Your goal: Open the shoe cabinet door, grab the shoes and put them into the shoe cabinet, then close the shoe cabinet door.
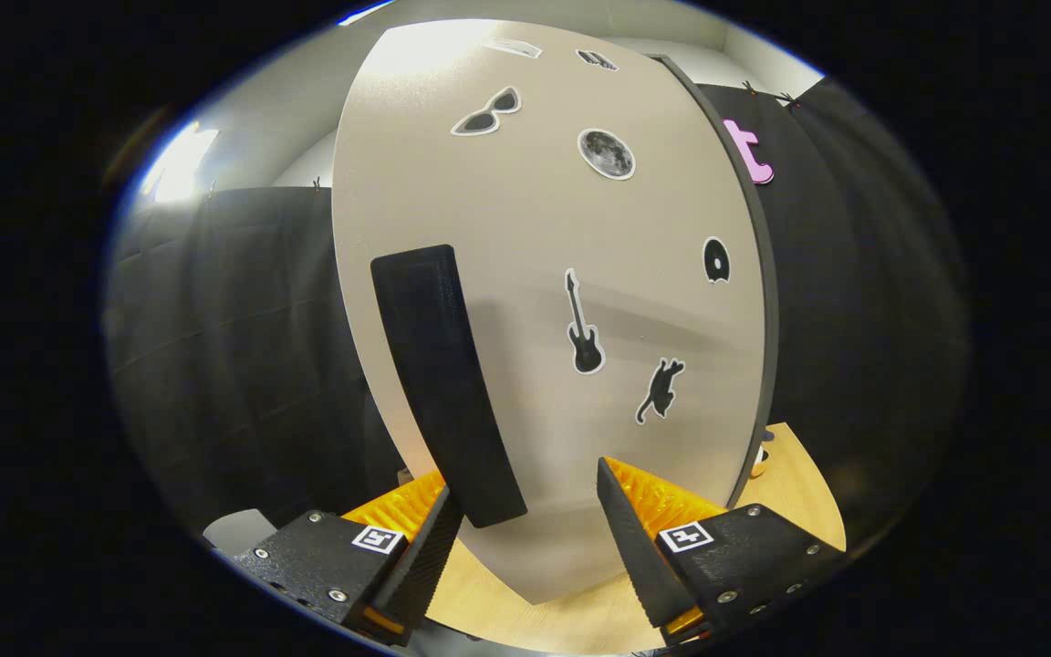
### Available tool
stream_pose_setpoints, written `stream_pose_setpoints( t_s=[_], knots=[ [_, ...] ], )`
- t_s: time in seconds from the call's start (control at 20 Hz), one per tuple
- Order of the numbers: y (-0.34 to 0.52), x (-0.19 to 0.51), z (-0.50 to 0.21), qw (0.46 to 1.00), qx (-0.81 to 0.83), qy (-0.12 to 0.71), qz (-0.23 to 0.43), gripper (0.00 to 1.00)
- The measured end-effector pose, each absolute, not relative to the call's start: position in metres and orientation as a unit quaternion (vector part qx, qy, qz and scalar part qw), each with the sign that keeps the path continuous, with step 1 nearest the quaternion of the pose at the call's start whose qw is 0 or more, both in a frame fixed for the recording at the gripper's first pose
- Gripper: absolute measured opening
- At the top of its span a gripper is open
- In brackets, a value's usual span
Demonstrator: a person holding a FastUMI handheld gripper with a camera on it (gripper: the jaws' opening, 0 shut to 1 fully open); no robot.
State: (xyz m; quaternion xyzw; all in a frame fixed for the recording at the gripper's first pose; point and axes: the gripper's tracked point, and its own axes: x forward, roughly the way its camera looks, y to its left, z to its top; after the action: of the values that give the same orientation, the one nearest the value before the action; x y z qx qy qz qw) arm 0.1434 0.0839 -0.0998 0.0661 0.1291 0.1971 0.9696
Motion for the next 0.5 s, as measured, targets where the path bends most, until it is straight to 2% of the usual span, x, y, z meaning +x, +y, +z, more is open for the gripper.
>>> stream_pose_setpoints(
  t_s=[0.5],
  knots=[
    [0.121,0.174,-0.093,0.978,0.027,0.102,0.180,0.91]
  ],
)
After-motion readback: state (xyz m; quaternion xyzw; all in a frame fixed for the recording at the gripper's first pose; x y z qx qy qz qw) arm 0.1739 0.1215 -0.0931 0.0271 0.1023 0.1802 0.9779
